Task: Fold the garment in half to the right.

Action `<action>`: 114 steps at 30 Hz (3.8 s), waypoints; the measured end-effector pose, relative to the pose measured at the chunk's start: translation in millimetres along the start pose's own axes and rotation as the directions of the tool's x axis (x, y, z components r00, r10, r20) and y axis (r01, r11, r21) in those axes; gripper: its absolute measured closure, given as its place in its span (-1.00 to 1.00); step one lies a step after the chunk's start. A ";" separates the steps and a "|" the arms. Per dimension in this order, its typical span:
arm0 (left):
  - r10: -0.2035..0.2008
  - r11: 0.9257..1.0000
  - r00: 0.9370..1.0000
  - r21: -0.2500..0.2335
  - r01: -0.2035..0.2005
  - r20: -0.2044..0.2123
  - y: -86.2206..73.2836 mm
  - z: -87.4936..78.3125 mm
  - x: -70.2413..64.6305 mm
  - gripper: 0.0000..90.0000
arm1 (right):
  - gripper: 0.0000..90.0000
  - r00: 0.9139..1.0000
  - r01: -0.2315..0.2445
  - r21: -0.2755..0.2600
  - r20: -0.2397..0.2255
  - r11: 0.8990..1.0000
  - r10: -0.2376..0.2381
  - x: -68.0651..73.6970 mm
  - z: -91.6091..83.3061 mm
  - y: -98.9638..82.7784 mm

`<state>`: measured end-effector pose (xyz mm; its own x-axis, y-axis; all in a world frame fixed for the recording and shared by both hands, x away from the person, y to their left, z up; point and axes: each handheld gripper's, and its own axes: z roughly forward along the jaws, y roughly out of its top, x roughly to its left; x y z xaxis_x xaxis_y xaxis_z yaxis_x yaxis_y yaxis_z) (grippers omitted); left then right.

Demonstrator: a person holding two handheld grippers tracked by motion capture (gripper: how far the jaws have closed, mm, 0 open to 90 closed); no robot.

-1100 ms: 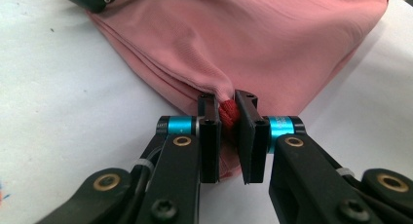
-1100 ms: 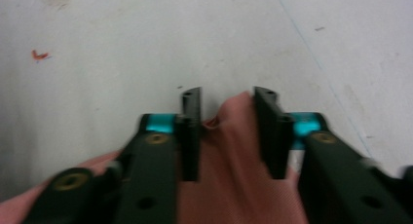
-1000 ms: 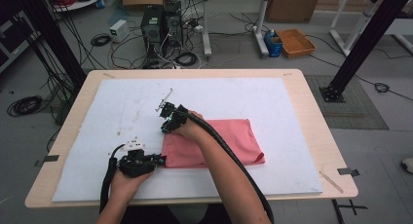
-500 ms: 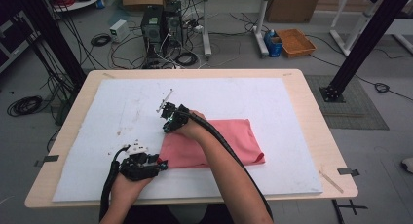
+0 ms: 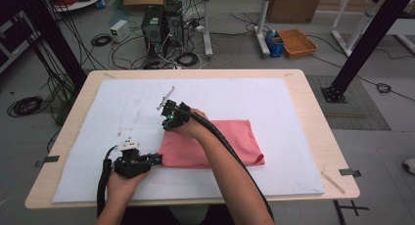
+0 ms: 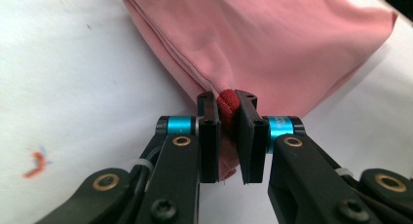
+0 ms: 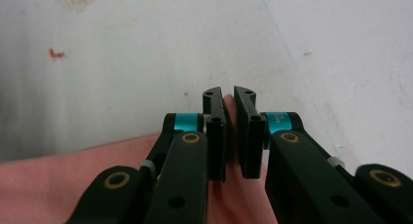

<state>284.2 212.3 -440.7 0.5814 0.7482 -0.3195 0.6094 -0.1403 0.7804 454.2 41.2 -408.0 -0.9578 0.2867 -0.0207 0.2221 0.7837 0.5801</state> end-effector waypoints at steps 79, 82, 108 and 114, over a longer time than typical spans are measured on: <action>0.210 0.970 0.908 0.036 -0.239 0.363 97.5 167.5 -144.2 0.42 | 0.56 0.962 -0.244 -0.320 0.038 0.915 0.270 -53.3 -170.4 -182.5; 0.207 0.973 0.916 0.023 -0.229 0.344 97.4 162.1 -140.6 0.28 | 0.46 0.954 -0.266 -0.337 0.045 0.903 0.298 -54.9 -176.3 -186.2; 0.160 0.980 0.987 -0.118 -0.159 0.005 52.6 26.9 -26.2 -0.09 | 0.61 0.866 -0.461 -0.190 0.117 0.867 0.486 -55.9 -141.0 -203.3; 0.159 0.981 0.987 -0.111 -0.158 0.001 52.7 26.9 -22.7 -0.09 | 0.91 0.866 -0.457 -0.218 0.111 0.862 0.487 -55.1 -149.9 -210.0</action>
<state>317.6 170.5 -406.8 0.6717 0.7155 -0.1922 0.4464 -0.1838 0.8758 433.0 -221.7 -406.6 -0.7016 0.6909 0.1744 0.5890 0.4247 0.6875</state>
